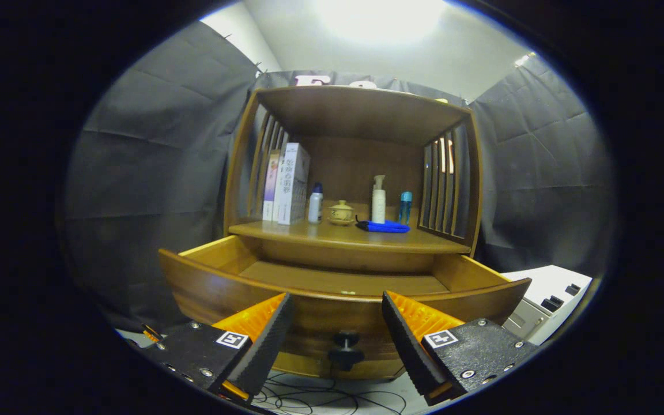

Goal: Pull open the drawer, take out the items inside it, and place them on the countertop above the cabinet.

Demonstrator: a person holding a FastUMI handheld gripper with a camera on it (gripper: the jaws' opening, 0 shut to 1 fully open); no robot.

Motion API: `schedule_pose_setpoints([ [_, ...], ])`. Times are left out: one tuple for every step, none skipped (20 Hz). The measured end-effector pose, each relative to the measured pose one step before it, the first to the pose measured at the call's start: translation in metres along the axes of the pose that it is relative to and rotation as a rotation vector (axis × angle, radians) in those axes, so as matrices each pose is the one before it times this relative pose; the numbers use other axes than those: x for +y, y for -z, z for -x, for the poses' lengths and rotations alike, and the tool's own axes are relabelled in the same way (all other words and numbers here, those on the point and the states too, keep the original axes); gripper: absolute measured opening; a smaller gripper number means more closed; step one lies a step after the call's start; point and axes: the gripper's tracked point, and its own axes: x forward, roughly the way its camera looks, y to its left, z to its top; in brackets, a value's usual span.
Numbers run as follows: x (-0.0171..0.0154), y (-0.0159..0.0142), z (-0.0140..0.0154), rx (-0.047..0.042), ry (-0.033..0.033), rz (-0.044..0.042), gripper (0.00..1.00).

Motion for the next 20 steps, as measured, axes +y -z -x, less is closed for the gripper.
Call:
schedule_pose_setpoints([
  [-0.00320, -0.00476, -0.00502, 0.00441, 0.01134, 0.00839, 0.95],
  [-0.00229, -0.00395, -0.00540, 0.01114, 0.01275, 0.01347, 0.95],
  [-0.00148, -0.00362, -0.00577, 0.00991, 0.00642, 0.01600, 0.95],
  [-0.00086, -0.00360, -0.00681, 0.00887, 0.00716, 0.01107, 0.95],
  [0.00075, -0.00502, -0.00647, 0.00459, 0.00341, 0.00077, 0.95],
  [0.00086, -0.00248, -0.00823, 0.01257, 0.00391, -0.00987, 0.95],
  [0.00056, -0.00274, -0.00916, 0.01733, 0.00597, -0.01403, 0.95],
  [0.00105, -0.00096, -0.00779, 0.02018, 0.00474, -0.01355, 0.95],
  [0.00045, 0.00071, -0.00803, 0.03325, 0.00841, -0.01483, 0.95],
  [0.00125, 0.00142, -0.00875, 0.03489, 0.00478, -0.00856, 0.95],
  [0.00019, 0.00162, -0.00730, 0.03633, 0.00923, -0.00612, 0.95],
  [-0.00169, 0.00124, -0.00617, 0.03345, 0.01585, -0.00495, 0.95],
  [-0.00021, 0.00187, -0.00574, 0.03340, 0.01182, -0.00585, 0.95],
  [-0.00084, 0.00217, -0.00786, 0.03507, 0.01833, -0.00662, 0.95],
  [0.00089, 0.00298, -0.00834, 0.03653, 0.00986, -0.00153, 0.95],
  [-0.00089, 0.00570, -0.00638, 0.04683, 0.01582, -0.00240, 0.95],
  [0.00144, 0.00525, -0.00395, 0.04792, -0.00172, 0.00337, 0.95],
  [0.00214, 0.00617, -0.00541, 0.04689, -0.00863, 0.00117, 0.95],
  [0.00020, 0.00389, -0.00544, 0.03310, 0.00181, -0.00488, 0.95],
  [-0.00014, 0.00260, -0.00452, 0.02673, 0.00062, -0.00699, 0.95],
])
